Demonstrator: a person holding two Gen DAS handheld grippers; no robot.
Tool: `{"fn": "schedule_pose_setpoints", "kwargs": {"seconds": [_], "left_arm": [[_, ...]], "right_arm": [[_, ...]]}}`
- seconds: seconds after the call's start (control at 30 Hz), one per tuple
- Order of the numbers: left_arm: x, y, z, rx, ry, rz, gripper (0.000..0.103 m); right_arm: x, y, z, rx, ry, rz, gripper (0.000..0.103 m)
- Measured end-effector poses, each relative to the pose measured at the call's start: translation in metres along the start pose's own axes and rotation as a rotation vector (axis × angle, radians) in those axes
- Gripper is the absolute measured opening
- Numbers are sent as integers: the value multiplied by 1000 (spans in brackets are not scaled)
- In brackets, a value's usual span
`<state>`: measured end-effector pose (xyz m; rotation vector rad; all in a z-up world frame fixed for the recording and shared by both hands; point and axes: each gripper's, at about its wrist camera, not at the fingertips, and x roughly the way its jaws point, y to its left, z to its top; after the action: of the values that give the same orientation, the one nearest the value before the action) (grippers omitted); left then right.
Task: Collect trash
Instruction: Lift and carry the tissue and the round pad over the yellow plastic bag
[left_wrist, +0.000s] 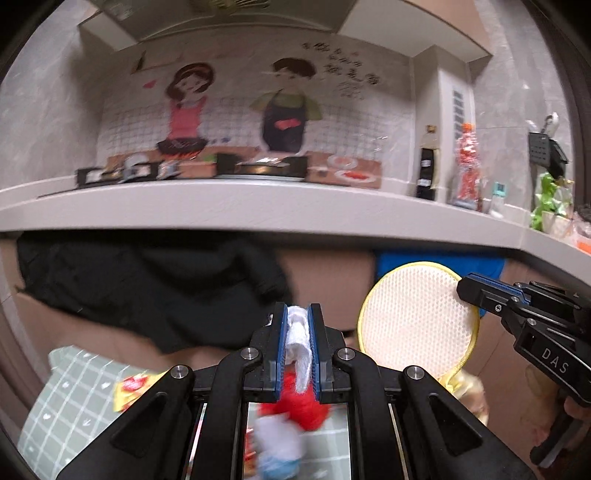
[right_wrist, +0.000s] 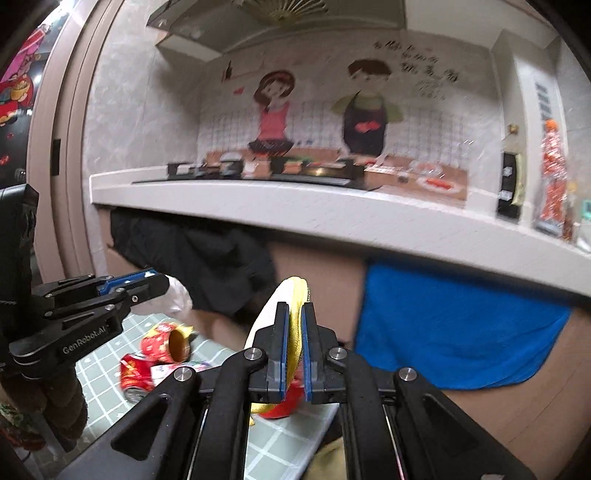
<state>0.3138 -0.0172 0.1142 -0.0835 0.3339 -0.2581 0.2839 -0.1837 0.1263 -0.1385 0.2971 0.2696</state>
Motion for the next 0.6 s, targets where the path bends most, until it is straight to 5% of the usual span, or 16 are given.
{"fn": "schedule_pose_setpoints", "kwargs": {"seconds": [0.33, 0.6], "left_arm": [[50, -116, -3, 29, 33, -186, 11], [79, -161, -16, 32, 86, -261, 11]], "right_arm": [[-44, -94, -10, 32, -5, -177, 6], [-52, -137, -39, 77, 36, -249, 6]]}}
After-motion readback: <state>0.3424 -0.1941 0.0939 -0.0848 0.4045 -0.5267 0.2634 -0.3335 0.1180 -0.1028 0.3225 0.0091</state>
